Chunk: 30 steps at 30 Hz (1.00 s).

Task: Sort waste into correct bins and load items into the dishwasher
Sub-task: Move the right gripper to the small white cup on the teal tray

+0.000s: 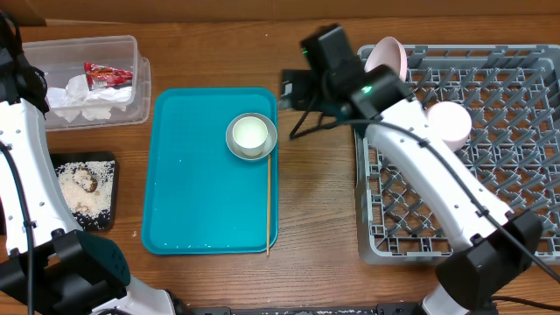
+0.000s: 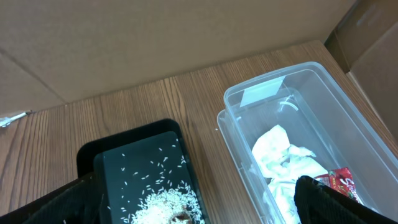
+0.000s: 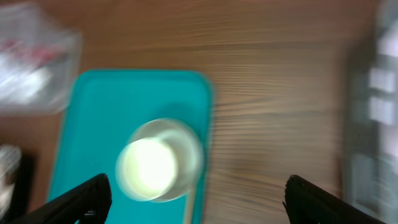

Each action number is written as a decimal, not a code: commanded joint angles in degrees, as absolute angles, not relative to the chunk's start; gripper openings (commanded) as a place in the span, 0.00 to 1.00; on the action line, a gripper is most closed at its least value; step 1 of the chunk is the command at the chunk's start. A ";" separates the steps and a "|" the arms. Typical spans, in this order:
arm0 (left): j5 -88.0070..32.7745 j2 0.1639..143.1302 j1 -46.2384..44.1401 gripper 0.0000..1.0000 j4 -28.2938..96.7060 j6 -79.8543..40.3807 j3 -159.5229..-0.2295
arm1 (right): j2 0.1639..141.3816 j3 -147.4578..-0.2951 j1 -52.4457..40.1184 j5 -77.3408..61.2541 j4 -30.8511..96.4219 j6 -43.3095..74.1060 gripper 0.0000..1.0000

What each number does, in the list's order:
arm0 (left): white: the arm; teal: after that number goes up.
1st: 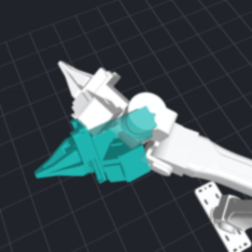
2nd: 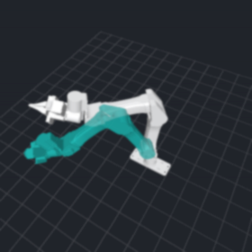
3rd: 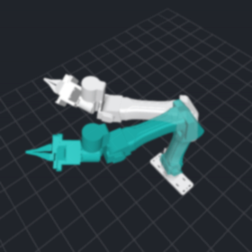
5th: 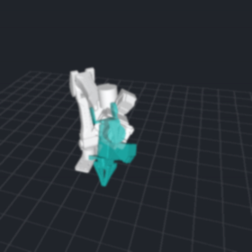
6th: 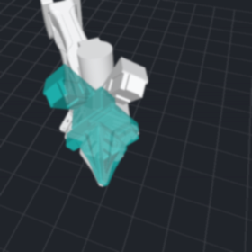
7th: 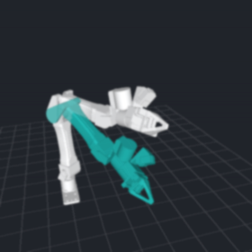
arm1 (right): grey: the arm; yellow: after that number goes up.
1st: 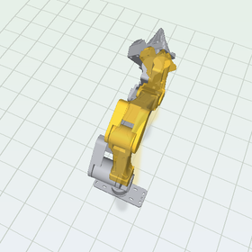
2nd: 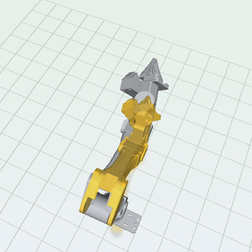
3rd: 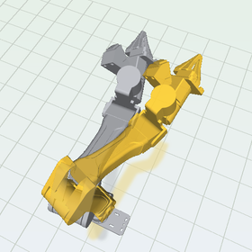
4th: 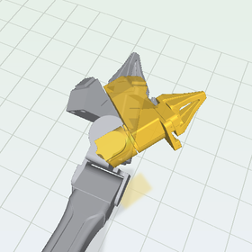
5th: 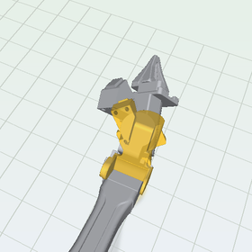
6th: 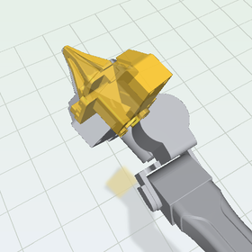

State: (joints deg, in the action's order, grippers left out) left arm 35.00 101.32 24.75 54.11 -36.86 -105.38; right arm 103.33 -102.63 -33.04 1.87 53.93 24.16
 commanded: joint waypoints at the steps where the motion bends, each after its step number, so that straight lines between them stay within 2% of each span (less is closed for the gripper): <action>1: 35.97 101.58 24.36 1.00 54.00 -35.94 -105.38 | 103.24 -101.93 -36.73 -5.21 51.05 13.45 0.85; 3: 35.97 101.58 24.36 1.00 54.00 -35.94 -105.36 | 104.53 -101.51 -38.33 -5.21 50.00 10.98 0.67; 5: 35.97 101.58 24.36 1.00 54.00 -35.94 -105.38 | 107.02 -101.27 -40.29 -5.21 49.41 9.96 0.60; 12: 35.97 101.58 24.36 1.00 54.00 -35.94 -105.38 | 116.77 -101.21 -45.84 -3.66 46.30 7.14 0.56; 16: 35.97 101.58 24.36 1.00 54.00 -35.94 -105.38 | 120.38 -101.21 -49.10 4.45 45.23 6.98 0.55; 20: 35.97 101.58 24.36 1.00 54.00 -35.94 -105.38 | 121.58 -101.21 -51.31 10.02 44.64 6.98 0.51; 30: 35.97 101.58 24.36 1.00 54.00 -35.94 -105.38 | 121.67 -101.21 -51.53 11.14 43.05 4.38 0.51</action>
